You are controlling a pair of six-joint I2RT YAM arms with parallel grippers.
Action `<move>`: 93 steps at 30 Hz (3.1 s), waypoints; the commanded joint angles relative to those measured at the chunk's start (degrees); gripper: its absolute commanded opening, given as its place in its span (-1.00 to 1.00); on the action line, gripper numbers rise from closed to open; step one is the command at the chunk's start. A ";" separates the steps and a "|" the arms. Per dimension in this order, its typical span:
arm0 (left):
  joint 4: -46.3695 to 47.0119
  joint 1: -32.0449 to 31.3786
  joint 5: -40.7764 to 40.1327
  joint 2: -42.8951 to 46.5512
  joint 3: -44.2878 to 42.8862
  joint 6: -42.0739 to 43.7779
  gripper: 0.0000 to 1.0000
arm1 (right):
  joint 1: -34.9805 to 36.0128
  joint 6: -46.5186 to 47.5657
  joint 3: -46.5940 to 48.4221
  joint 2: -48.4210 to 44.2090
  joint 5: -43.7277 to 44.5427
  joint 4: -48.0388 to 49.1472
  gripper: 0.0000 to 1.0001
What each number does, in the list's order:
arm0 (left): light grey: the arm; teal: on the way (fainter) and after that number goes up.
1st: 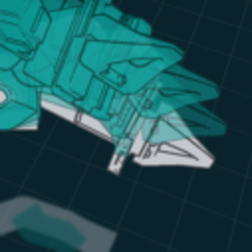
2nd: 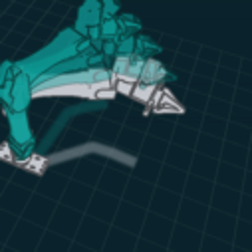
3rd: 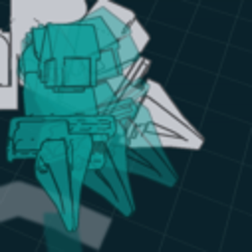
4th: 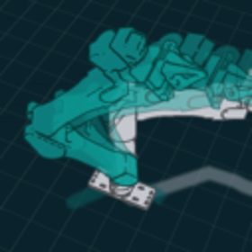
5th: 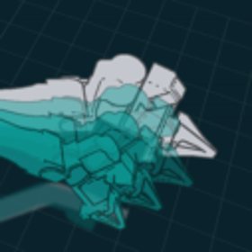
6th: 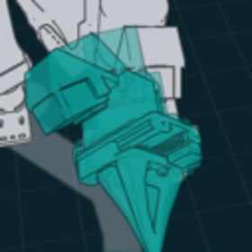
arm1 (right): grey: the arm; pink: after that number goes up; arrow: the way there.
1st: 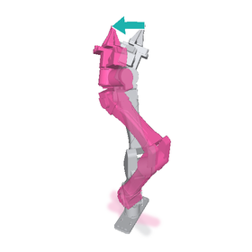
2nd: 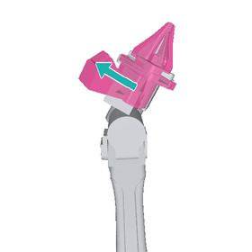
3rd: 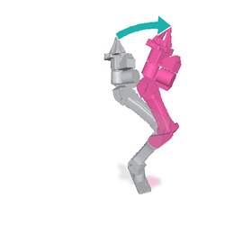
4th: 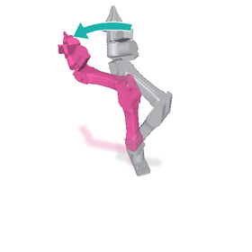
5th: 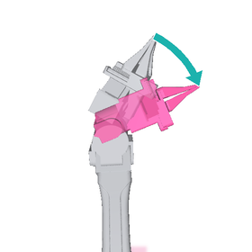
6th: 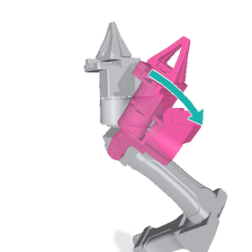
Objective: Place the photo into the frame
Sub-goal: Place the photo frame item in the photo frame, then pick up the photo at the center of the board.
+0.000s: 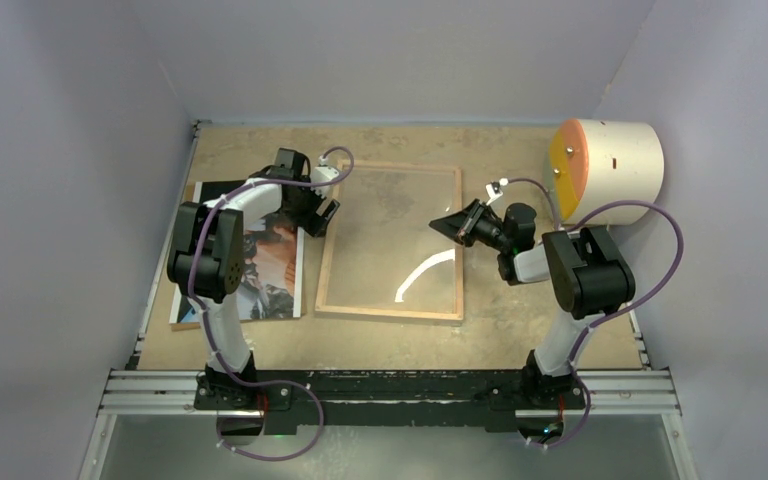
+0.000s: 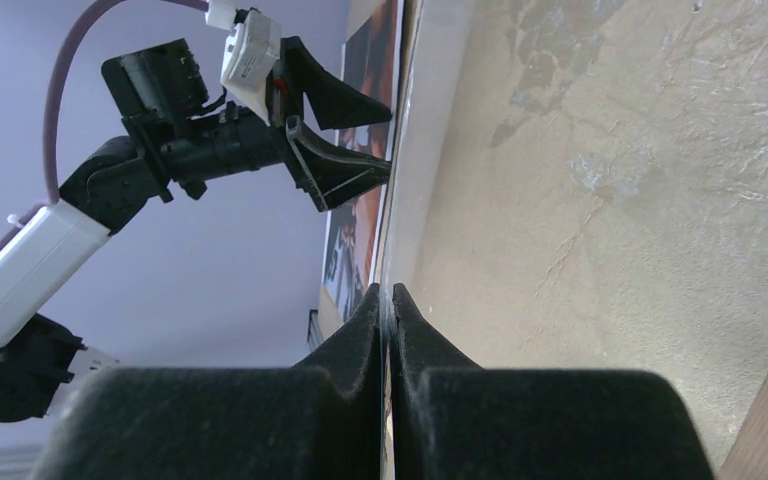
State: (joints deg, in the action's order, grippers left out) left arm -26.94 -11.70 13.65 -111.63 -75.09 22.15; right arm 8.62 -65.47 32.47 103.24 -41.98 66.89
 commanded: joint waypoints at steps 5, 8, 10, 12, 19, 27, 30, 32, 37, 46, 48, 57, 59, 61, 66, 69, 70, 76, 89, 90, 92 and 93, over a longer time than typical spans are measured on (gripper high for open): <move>-2.85 -0.86 2.53 -2.36 2.05 -0.27 0.67 | 0.34 2.17 0.79 0.56 -0.51 0.88 -1.00; -2.86 -0.86 2.43 -2.32 1.93 -0.19 0.67 | 0.47 5.68 1.49 0.44 0.95 -4.10 -1.00; -2.94 -0.86 2.48 -2.36 1.91 -0.26 0.67 | 0.75 9.20 2.46 -0.23 2.65 -9.13 -1.00; -2.86 -0.86 2.61 -2.30 1.88 -0.27 0.67 | 1.31 12.13 3.57 -0.89 3.96 -13.31 -1.00; -3.01 -0.86 2.52 -2.03 1.83 -0.22 0.67 | 3.14 20.16 7.53 -2.44 8.71 -26.54 -0.81; -2.86 -0.86 2.61 -1.68 2.36 -0.16 0.67 | 5.10 26.41 10.33 -5.94 15.52 -37.23 0.09; -2.86 -0.86 2.61 -1.62 2.53 -0.05 0.67 | 5.67 29.30 12.15 -7.86 19.15 -42.41 0.44; -2.86 -0.86 2.69 -1.49 2.71 -0.01 0.67 | 6.02 30.82 12.93 -9.11 21.28 -45.18 0.66; -2.74 -0.86 2.48 -1.31 3.10 0.21 0.67 | 6.39 32.82 13.80 -10.49 24.01 -49.33 0.98; -2.86 -0.86 2.12 -0.96 3.11 0.42 0.67 | 6.45 34.20 15.42 -10.36 25.41 -52.84 0.98; -2.90 -0.86 2.17 -1.00 3.11 0.29 0.67 | 6.41 34.76 15.86 -10.22 26.11 -54.23 0.98; -3.05 -0.86 1.99 -1.07 3.03 0.41 0.68 | 6.41 38.67 18.59 -12.21 33.65 -60.86 0.98; -3.08 -0.86 1.91 -1.04 2.98 0.38 0.68 | 6.41 39.20 19.17 -11.96 34.21 -61.74 0.98; -3.08 -0.86 1.78 -0.98 3.01 0.36 0.68 | 6.58 39.91 19.49 -11.88 35.10 -62.61 0.98; -3.09 -0.86 1.47 -0.95 2.98 0.46 0.68 | 6.75 40.10 19.21 -12.00 34.28 -62.45 0.98; -3.20 -0.86 1.64 -1.03 2.80 0.37 0.68 | 7.01 39.39 18.57 -11.51 32.86 -61.44 0.95; -3.21 -0.86 1.65 -1.04 2.77 0.39 0.68 | 7.28 39.07 18.25 -11.42 32.57 -60.77 0.93; -3.21 -0.86 1.47 -1.05 2.84 0.40 0.68 | 8.08 37.75 17.53 -9.86 31.30 -59.71 0.72; -3.03 -0.86 1.49 -1.35 2.67 0.07 0.68 | 8.47 36.60 17.41 -6.17 32.65 -60.88 0.65; -3.03 -0.86 1.47 -1.39 2.67 0.06 0.68 | 8.58 36.61 17.71 -5.94 32.92 -61.18 0.65; -3.03 -0.86 1.47 -1.39 2.75 0.04 0.68 | 8.69 36.64 18.22 -5.29 33.55 -61.67 0.65; -3.03 -0.86 1.45 -1.35 2.75 0.07 0.68 | 8.69 36.66 18.31 -5.10 33.54 -61.64 0.65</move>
State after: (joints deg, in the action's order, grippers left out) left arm -26.35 -12.03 12.97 -111.20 -74.32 23.14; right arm 17.15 -28.67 49.69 96.49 -10.37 8.03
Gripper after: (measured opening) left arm 0.836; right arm 0.829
